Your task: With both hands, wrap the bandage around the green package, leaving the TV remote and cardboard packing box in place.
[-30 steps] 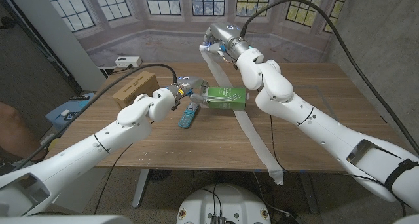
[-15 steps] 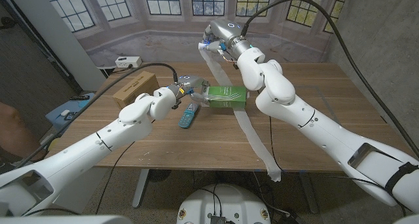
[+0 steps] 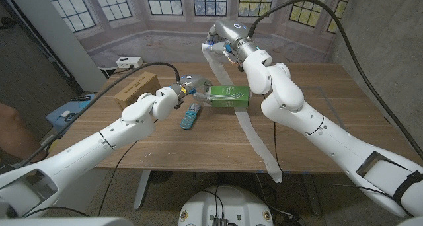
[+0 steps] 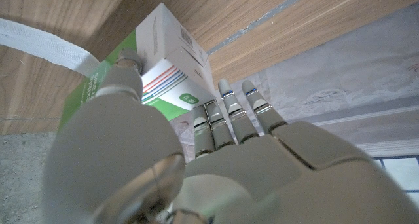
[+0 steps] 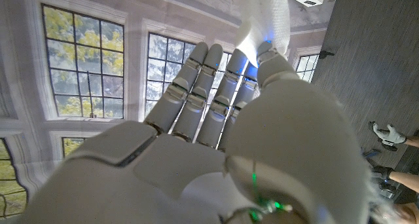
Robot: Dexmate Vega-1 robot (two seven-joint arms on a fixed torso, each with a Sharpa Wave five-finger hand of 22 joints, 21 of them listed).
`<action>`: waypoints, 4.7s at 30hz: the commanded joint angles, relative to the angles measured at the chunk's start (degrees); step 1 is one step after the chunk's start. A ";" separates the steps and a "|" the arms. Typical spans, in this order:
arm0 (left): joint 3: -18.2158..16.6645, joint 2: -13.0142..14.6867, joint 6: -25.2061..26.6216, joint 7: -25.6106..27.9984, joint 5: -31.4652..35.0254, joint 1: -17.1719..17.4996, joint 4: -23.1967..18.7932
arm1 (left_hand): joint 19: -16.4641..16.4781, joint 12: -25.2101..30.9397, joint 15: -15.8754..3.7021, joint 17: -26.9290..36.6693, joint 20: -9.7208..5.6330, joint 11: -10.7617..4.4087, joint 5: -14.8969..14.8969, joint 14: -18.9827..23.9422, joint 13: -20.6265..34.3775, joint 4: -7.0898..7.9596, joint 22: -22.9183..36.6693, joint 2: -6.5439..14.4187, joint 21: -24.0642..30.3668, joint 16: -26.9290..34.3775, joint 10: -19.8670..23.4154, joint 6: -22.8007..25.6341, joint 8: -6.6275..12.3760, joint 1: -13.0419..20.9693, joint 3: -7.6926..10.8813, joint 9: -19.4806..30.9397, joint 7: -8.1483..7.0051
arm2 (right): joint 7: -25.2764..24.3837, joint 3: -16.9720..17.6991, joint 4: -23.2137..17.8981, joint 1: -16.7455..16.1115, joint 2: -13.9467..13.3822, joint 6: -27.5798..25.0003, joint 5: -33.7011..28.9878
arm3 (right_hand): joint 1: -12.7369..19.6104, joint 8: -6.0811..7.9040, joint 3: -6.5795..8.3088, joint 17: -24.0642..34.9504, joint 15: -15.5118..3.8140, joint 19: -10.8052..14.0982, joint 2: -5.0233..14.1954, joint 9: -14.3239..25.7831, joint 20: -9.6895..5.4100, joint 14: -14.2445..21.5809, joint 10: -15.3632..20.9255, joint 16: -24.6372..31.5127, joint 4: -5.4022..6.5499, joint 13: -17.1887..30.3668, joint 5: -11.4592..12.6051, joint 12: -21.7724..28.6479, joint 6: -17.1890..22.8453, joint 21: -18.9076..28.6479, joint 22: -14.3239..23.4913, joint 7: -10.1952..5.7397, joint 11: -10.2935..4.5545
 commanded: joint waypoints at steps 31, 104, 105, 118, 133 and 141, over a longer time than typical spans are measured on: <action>3.36 -4.32 -3.37 0.88 -0.70 -6.93 7.16 | -0.09 0.17 0.38 0.46 0.22 0.13 0.29 0.16 0.33 0.31 0.18 3.42 -0.04 -0.17 0.82 4.22 6.90 1.64 0.10 0.23 -0.06 | 2.28 2.26 -9.77 -8.41 -0.74 -6.74 -1.67 | -0.27 -0.28 -0.72 0.22 -6.65 0.70 0.86 0.08 -0.41 1.01 0.28 0.07 -0.22 0.09 0.53 0.37 0.78 0.28 0.14 0.57 0.77; 6.28 -8.33 -7.44 1.44 0.96 -15.69 13.73 | -0.20 -0.17 0.54 0.58 0.38 0.49 0.34 0.21 0.82 0.28 0.20 3.51 -0.01 -0.44 0.72 3.88 7.34 1.17 -0.02 0.21 0.27 | 10.56 2.20 -21.69 -20.26 -4.12 -20.79 -6.04 | 0.04 -1.11 -1.50 0.54 -6.76 0.95 1.46 0.06 -0.32 1.44 0.27 -0.10 -0.48 0.20 0.72 0.30 1.11 0.23 0.15 0.83 0.95; 6.35 -8.36 -7.50 1.39 1.09 -15.83 13.77 | -0.21 -0.18 0.55 0.60 0.43 0.52 0.34 0.21 0.83 0.33 0.20 3.59 -0.02 -0.44 0.70 3.85 7.34 1.11 0.00 0.21 0.26 | 10.80 2.14 -21.76 -20.30 -4.16 -21.06 -6.00 | 0.02 -1.13 -1.52 0.53 -6.72 0.97 1.42 0.06 -0.31 1.38 0.24 -0.14 -0.49 0.22 0.72 0.30 1.08 0.24 0.15 0.86 0.96; 6.48 -9.52 -7.25 1.81 1.65 -16.86 14.41 | -0.32 -0.24 0.65 0.59 0.45 0.63 0.32 0.15 0.91 0.31 0.20 3.58 -0.05 -0.52 0.68 3.86 7.42 1.01 0.02 0.20 0.47 | 11.50 0.93 -22.12 -20.42 -4.02 -25.41 -3.78 | 0.03 -1.24 -1.62 0.55 -6.65 1.01 1.51 0.07 -0.33 1.36 0.22 -0.23 -0.46 0.15 0.73 0.22 1.14 0.23 0.15 0.85 1.02; 6.51 -9.86 -7.40 1.70 1.93 -18.06 14.07 | -0.38 -0.32 0.78 0.62 0.51 0.89 0.29 0.07 0.99 0.35 0.20 3.63 -0.06 -0.55 0.64 3.87 7.48 0.83 0.00 0.16 0.52 | 7.61 -0.79 -21.59 -19.39 -6.37 -30.99 2.76 | 0.11 -1.42 -1.75 0.65 -6.62 1.02 1.70 0.08 -0.30 1.34 0.19 -0.28 -0.44 0.23 0.76 0.23 1.15 0.22 0.16 0.97 1.04; 6.43 -9.87 -6.83 0.87 1.63 -17.71 13.05 | -0.39 -0.35 0.79 0.64 0.50 0.95 0.28 0.04 1.04 0.37 0.20 3.63 -0.06 -0.57 0.67 3.80 7.52 0.73 -0.02 0.18 0.60 | 1.52 -0.67 -19.72 -19.40 -7.56 -31.76 8.92 | 0.27 -1.45 -1.77 0.71 -6.76 1.12 1.77 0.08 -0.28 1.42 0.30 -0.26 -0.51 0.19 0.80 0.23 1.26 0.24 0.16 0.82 0.94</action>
